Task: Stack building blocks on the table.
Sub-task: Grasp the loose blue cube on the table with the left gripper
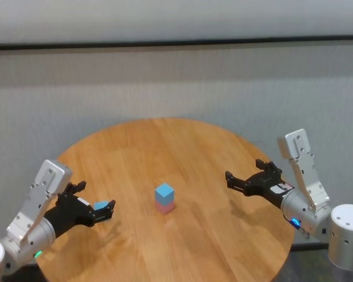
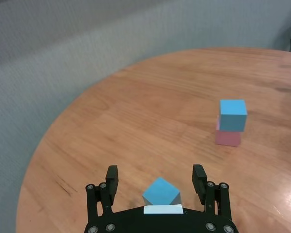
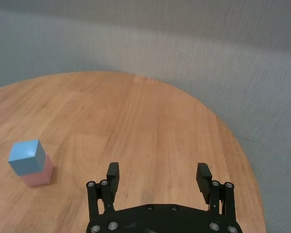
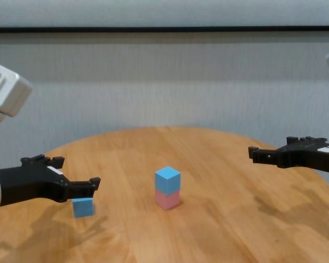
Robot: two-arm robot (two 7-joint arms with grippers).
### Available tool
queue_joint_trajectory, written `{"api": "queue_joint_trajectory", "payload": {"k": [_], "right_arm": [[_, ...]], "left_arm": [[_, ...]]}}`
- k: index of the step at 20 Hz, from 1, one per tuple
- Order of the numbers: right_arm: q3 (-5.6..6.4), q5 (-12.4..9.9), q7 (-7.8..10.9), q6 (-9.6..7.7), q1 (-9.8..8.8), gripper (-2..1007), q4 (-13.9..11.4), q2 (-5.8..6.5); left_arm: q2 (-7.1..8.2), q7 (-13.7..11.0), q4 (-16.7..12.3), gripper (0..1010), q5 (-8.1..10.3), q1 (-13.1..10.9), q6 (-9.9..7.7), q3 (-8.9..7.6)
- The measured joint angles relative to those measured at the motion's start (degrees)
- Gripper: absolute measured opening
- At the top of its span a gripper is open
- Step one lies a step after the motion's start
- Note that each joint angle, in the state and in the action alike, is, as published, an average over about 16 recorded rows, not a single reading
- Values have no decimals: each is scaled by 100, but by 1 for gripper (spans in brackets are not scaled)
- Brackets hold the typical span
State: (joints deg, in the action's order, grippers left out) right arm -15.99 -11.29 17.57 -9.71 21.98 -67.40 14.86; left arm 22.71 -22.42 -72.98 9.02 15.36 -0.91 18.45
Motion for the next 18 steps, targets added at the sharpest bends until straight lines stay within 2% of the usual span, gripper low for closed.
{"api": "queue_joint_trajectory", "payload": {"k": [6,18], "right_arm": [[2,-2,0,-1,2,1000,2,-2],[3,-5,0,-2,5,1000,4,-6]], "left_arm": [[-115,20,218,1002,-7,62,-26,-41],[-332,55,591,1002,-64,185,-71,3]]}}
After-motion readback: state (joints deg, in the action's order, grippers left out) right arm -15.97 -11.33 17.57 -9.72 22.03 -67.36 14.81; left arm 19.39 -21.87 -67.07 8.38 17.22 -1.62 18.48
